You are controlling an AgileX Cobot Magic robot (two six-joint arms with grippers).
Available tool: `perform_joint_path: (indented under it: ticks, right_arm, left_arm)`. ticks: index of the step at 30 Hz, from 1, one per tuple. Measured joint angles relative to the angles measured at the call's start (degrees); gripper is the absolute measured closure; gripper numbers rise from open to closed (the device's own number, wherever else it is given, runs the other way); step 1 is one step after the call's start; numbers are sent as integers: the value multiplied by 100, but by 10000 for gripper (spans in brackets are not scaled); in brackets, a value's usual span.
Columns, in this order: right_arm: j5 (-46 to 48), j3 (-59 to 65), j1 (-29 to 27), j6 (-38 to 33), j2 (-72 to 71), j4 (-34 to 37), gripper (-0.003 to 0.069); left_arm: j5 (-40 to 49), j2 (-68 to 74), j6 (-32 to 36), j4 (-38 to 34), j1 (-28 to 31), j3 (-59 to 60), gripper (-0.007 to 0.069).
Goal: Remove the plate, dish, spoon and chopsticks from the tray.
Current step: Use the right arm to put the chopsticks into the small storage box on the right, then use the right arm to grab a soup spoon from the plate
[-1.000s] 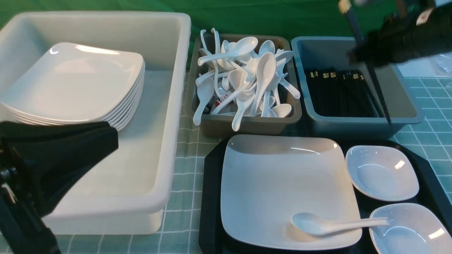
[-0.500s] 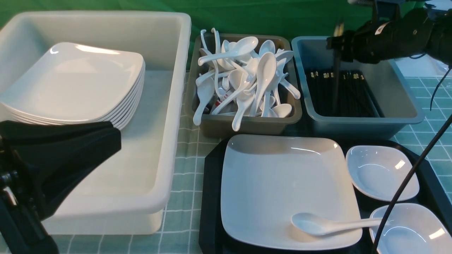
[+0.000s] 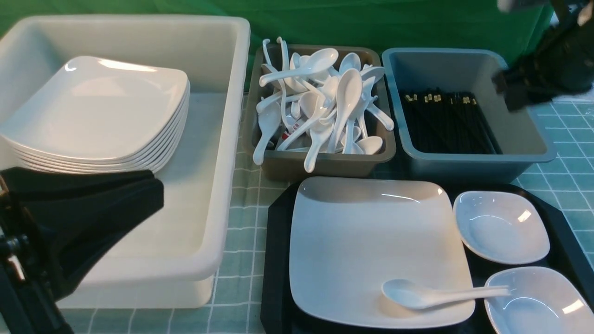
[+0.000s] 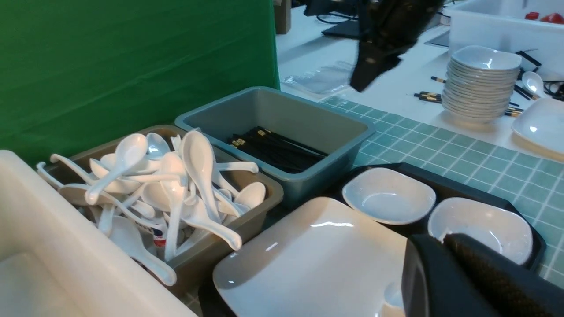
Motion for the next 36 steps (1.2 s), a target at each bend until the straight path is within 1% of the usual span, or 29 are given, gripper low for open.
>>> perform_joint_path:
  ticks: [2,5,8,9,13,17,22,27,30,33,36]
  right_arm:
    - [122,782,313,-428,-555,-17,414]
    - [102,1766,838,-1216,-1048,-26,363]
    - [-35,2270,1224,-1582,-1124,-31,298]
    - [-115,2423,1361,-1706,-1097,-31,264]
    - [-446,2645,1680,-1970,-784,-31,172]
    - [-720,2651,1743,-2200,-348,-31,158]
    - [-819,2651,1768,-2490,326,-31,155]
    - [-1023,2651,1768,-2597,656,-43,155]
    - [-1248,2651,1768,-2597,768,-185,155]
    - [-1412,2651,1768,-2597,837,-349,174]
    - [-1501,2646,1751,-2597,889,-414,219]
  left_arm:
    - [142,0,0,5,0,0,607]
    - [270,0,0,5,0,0,607]
    - [302,0,12,5,0,0,607]
    - [302,0,18,5,0,0,607]
    - [339,0,29,11,0,0,607]
    - [423,0,31,17,0,0,607]
    - [544,0,42,17,0,0,607]
    - [568,0,42,17,0,0,607]
    - [574,0,62,17,0,0,607]
    - [574,0,62,17,0,0,607]
    - [574,0,62,17,0,0,607]
